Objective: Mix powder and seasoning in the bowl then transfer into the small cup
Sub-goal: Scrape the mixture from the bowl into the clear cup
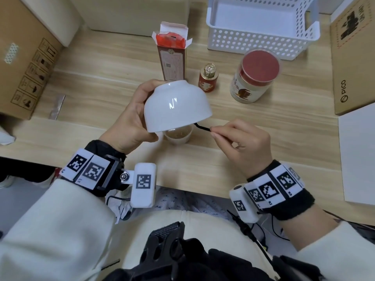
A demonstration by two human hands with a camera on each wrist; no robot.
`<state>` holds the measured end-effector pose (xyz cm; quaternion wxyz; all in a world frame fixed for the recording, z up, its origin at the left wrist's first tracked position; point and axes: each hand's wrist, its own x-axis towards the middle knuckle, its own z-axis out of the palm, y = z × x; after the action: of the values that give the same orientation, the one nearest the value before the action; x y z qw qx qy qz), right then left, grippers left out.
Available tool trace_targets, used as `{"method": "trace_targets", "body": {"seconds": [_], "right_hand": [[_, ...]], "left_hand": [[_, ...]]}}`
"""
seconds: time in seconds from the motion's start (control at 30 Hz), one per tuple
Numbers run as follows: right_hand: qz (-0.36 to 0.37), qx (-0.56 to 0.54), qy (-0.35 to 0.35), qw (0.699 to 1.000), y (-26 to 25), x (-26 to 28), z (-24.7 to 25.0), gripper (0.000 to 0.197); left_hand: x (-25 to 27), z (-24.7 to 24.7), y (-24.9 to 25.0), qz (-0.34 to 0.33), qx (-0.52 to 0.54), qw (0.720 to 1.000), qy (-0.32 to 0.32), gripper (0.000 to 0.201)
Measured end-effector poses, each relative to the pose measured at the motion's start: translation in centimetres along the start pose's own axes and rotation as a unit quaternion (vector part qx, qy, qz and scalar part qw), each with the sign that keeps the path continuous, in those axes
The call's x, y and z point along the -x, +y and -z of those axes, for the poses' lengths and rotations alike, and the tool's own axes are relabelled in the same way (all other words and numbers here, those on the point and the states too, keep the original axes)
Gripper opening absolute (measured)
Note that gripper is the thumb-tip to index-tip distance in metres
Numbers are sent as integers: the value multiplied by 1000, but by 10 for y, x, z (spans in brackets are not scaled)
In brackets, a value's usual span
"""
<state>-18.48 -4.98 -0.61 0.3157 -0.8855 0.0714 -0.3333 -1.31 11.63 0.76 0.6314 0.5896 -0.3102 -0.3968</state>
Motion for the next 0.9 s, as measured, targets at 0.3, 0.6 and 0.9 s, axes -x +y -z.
{"method": "trace_targets", "body": {"seconds": [0.3, 0.6, 0.9], "right_hand": [[-20, 7, 3, 1000, -2, -4, 7, 5], [-27, 23, 56, 998, -5, -34, 0, 10], [-16, -6, 29, 999, -5, -36, -5, 7]], "left_hand": [[-5, -2, 5, 39, 37, 998, 25, 90], [-11, 2, 9, 70, 108, 988, 81, 94], [-15, 6, 14, 81, 124, 986, 73, 92]]}}
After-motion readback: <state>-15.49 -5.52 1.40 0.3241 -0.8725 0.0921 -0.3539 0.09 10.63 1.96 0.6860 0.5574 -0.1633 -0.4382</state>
